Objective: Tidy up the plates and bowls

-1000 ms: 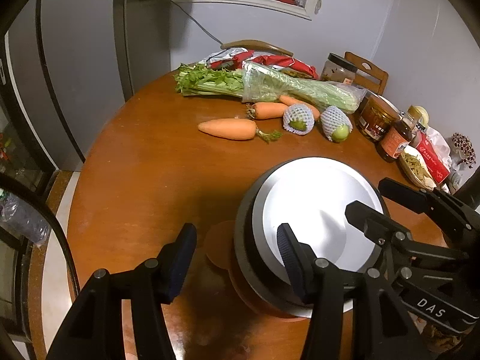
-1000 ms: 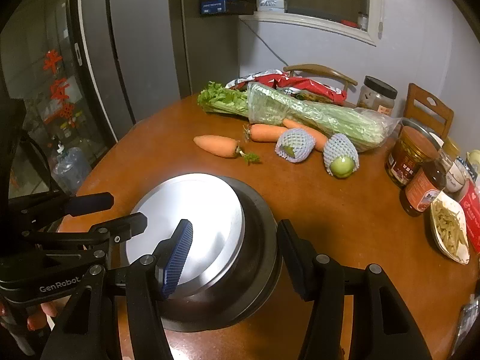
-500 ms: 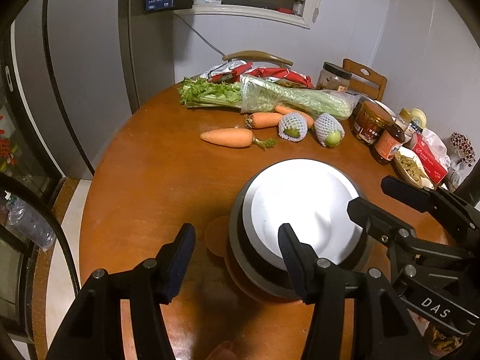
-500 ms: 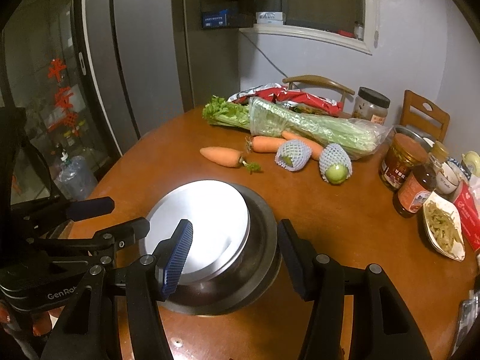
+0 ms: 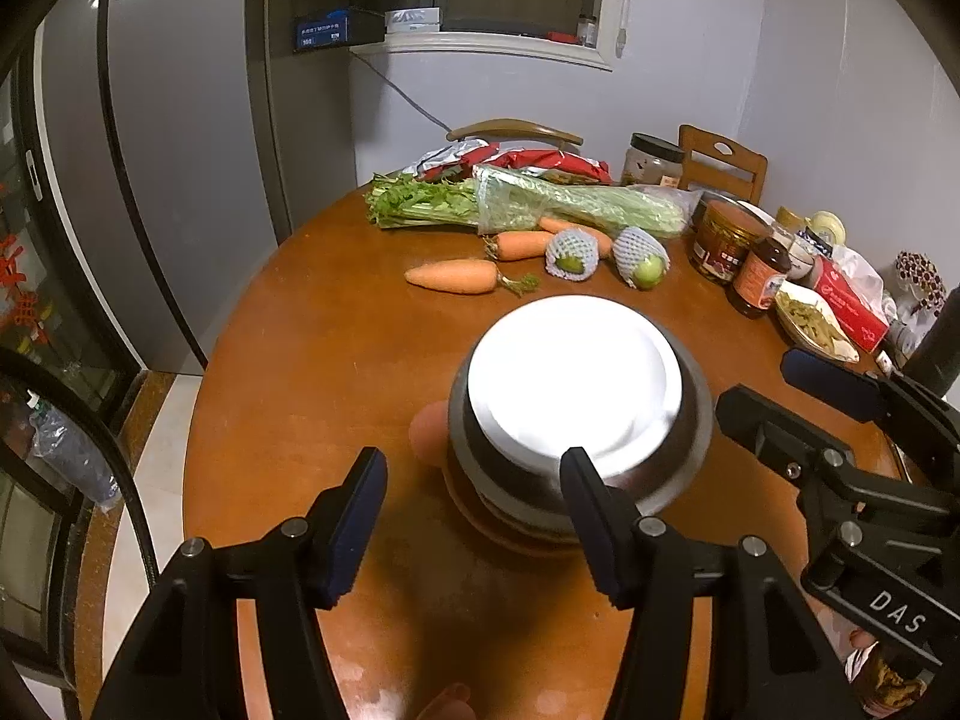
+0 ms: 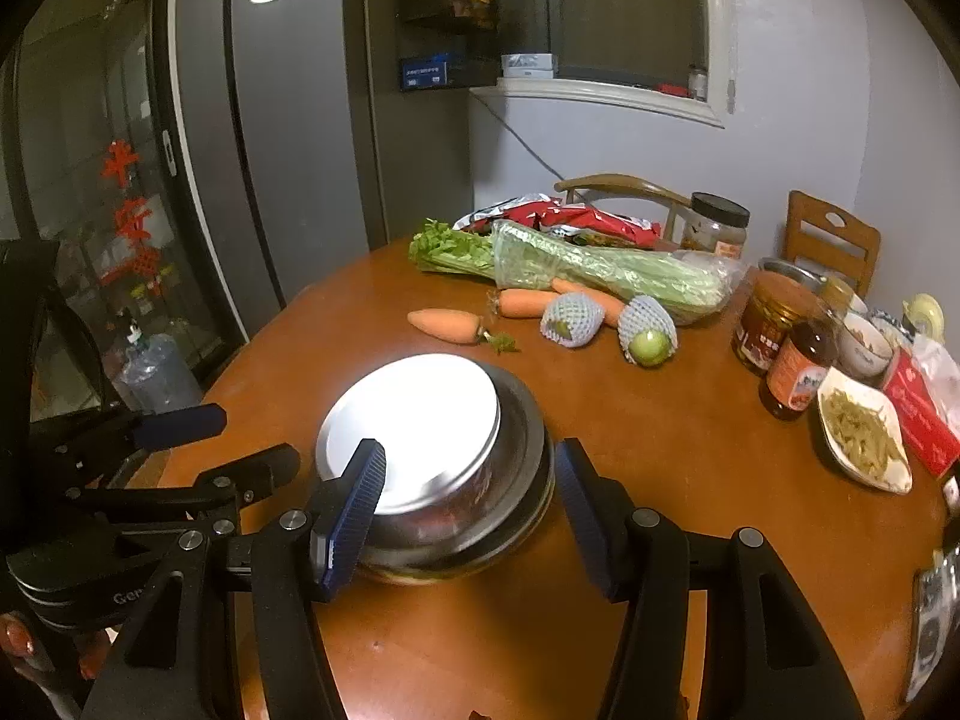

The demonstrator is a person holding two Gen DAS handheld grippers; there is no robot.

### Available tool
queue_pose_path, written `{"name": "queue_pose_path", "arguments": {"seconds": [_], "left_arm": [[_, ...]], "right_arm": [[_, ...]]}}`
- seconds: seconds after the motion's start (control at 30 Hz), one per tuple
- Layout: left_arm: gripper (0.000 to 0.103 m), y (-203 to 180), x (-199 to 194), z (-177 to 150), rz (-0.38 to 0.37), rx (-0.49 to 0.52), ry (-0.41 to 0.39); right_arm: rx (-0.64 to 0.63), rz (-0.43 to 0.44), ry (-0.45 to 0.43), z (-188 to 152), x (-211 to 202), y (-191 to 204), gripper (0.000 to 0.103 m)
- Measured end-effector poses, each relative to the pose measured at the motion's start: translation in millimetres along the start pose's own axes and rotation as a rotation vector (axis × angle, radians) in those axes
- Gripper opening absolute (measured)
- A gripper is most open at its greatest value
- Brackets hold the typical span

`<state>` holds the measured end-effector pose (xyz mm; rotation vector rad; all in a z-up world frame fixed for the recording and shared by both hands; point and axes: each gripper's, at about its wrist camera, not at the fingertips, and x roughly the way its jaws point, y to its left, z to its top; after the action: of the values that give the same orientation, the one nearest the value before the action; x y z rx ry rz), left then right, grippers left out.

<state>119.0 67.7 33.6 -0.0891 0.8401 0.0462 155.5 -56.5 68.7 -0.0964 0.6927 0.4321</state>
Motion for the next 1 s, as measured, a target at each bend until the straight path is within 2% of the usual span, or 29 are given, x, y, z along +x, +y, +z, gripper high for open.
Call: {"name": "queue_pose_path", "arguments": {"seconds": [0.6,1.0], "left_arm": [[0.060,-17.4,-22.5,-56.1,-0.004,0.013,-0.008],[0.061,-22.6,-32.2,-83.1,-0.003,0.035,-0.005]], "right_arm": [[0.043,-0.016,0.011,-66.6,-37.3,0.0,0.062],[0.036,-0.033,0.020,-96.2,-49.2,4.9,0.062]]}}
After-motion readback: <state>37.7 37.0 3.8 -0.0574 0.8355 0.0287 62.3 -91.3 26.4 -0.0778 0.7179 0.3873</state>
